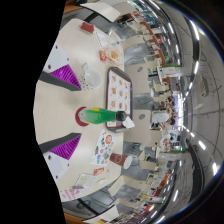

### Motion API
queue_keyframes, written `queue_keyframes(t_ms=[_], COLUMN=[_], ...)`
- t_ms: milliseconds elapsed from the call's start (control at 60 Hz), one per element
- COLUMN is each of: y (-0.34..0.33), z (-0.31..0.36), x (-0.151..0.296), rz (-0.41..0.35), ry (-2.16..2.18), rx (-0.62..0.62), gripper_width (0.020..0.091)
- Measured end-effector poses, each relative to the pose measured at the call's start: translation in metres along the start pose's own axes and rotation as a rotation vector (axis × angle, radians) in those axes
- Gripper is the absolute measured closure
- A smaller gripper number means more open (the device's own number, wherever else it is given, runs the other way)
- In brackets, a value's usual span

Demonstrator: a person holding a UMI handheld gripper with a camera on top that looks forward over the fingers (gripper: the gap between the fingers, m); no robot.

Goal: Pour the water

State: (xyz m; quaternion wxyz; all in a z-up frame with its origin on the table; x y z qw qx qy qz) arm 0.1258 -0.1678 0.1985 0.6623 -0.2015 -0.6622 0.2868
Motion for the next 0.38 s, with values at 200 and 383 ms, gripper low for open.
queue_keyframes(t_ms=[200,383], y=[-0.060,-0.073], z=[0.021,0.018], x=[0.008,0.012], rz=[0.024,0.008], ry=[-0.007,0.034], rx=[-0.060,-0.034], gripper_width=[0.0259,0.0258])
Point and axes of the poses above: the point between the fingertips, and its own axes, seen from behind it with the camera up: z to the left, x up, y forward, the way the camera looks, the point moved 9 cm from there along -y, backward, against the way the camera looks, and after that the axes turned 2 degrees about x, right-handed, at the moved point
